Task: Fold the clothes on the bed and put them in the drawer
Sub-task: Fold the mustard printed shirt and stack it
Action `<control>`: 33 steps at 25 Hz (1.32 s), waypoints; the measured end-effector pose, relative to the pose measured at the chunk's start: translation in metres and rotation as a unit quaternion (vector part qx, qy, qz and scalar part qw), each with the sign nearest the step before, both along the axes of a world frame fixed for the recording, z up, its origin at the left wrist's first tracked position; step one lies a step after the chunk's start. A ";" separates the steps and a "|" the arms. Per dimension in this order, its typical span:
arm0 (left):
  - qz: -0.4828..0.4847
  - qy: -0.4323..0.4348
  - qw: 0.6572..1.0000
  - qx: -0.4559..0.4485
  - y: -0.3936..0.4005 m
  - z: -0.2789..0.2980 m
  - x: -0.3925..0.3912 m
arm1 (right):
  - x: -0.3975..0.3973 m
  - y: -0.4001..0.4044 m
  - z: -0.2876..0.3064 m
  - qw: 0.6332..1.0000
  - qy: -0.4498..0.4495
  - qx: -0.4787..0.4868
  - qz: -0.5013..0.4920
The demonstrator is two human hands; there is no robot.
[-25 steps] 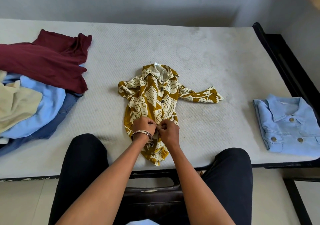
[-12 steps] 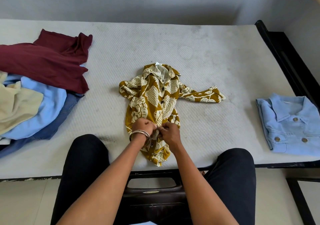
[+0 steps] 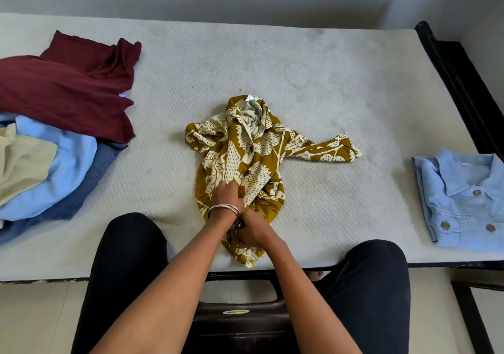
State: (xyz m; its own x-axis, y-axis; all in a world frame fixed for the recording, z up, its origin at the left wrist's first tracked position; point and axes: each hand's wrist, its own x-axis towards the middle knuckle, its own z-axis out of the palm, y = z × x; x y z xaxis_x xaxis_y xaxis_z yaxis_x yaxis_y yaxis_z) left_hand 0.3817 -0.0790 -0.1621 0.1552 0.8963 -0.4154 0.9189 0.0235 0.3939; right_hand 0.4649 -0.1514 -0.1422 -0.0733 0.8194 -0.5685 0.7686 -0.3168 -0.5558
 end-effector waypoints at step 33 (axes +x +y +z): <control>0.241 -0.379 0.884 -0.130 -0.013 0.032 -0.021 | 0.017 0.014 -0.001 0.874 0.246 0.105 -0.405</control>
State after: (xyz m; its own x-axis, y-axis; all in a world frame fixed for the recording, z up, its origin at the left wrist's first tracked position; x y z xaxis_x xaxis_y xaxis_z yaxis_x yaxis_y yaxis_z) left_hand 0.3607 -0.0923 -0.1300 0.1027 0.8240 -0.5572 0.2518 0.5204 0.8159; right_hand 0.4814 -0.1379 -0.1432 0.3865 0.7985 -0.4615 -0.0081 -0.4974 -0.8675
